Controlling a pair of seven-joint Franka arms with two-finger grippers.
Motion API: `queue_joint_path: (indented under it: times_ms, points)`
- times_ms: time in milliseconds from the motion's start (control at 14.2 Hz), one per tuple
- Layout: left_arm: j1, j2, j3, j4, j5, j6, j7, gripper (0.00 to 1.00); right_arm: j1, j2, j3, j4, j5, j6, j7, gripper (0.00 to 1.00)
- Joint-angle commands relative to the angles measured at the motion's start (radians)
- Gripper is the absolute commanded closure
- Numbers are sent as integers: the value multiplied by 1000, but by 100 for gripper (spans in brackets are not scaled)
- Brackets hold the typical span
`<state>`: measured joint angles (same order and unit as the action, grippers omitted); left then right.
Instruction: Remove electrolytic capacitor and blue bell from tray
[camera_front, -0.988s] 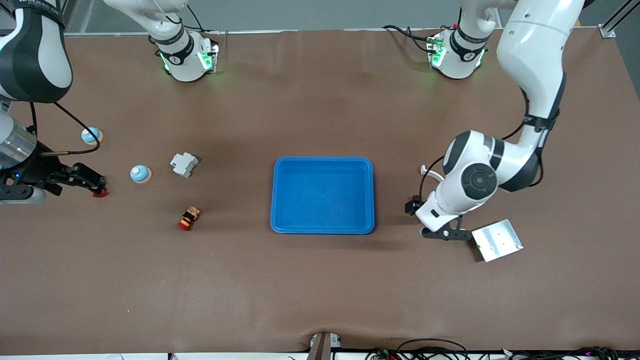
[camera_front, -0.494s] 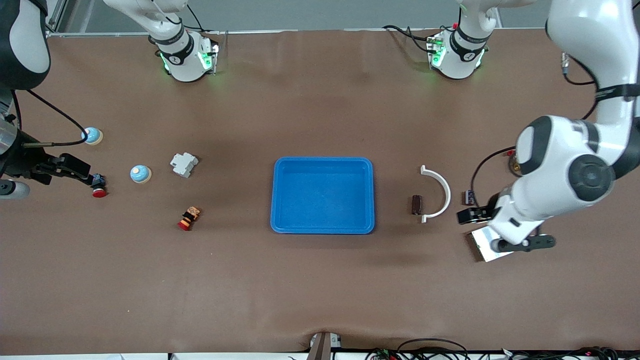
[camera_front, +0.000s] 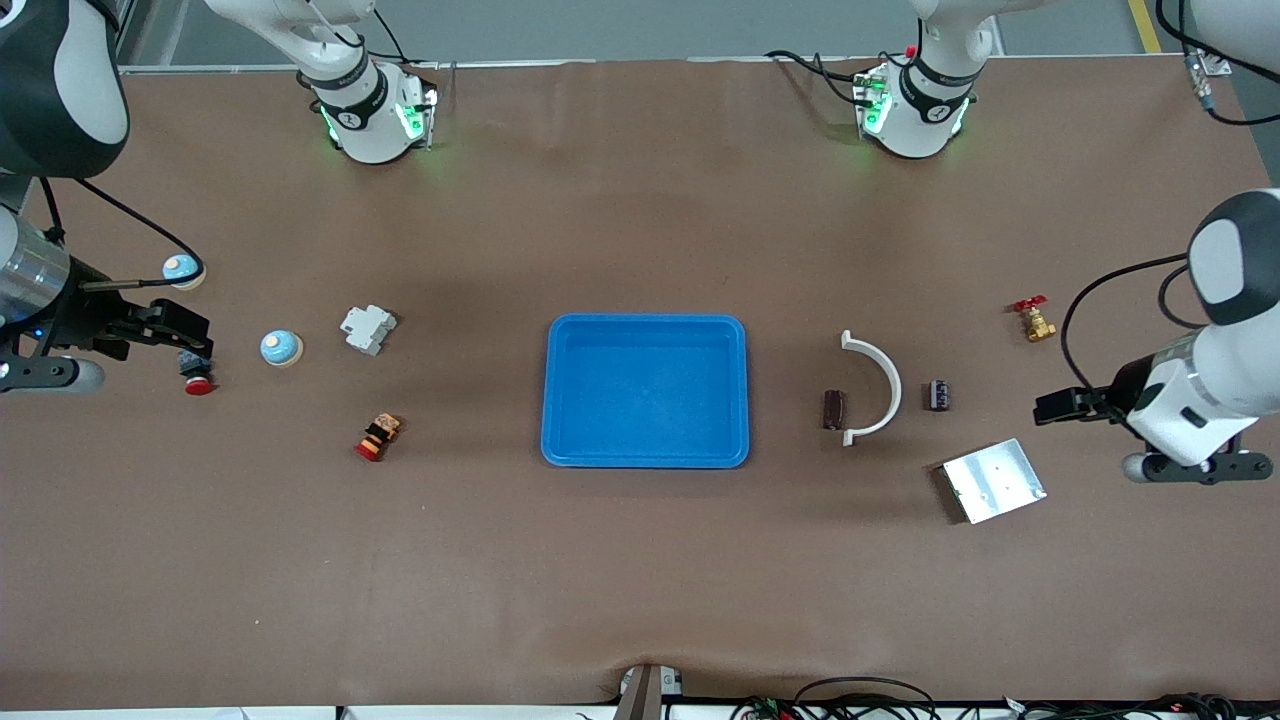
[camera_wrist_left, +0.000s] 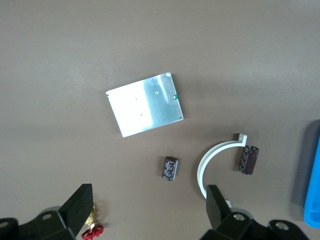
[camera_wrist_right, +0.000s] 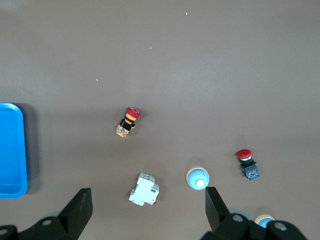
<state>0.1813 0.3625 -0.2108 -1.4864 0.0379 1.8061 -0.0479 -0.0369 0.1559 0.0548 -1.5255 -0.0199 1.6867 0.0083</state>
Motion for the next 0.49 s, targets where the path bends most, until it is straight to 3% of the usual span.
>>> queue_joint_path:
  times_ms: [0, 423]
  points:
    - [14, -74, -9, -60, -18, -2, 11, 0, 5, 1, -7, 38, -14, -30, 15, 0]
    - [78, -157, -9, -104, -6, -80, 13, 0, 11, -33, 2, 94, -5, -125, 3, 0]
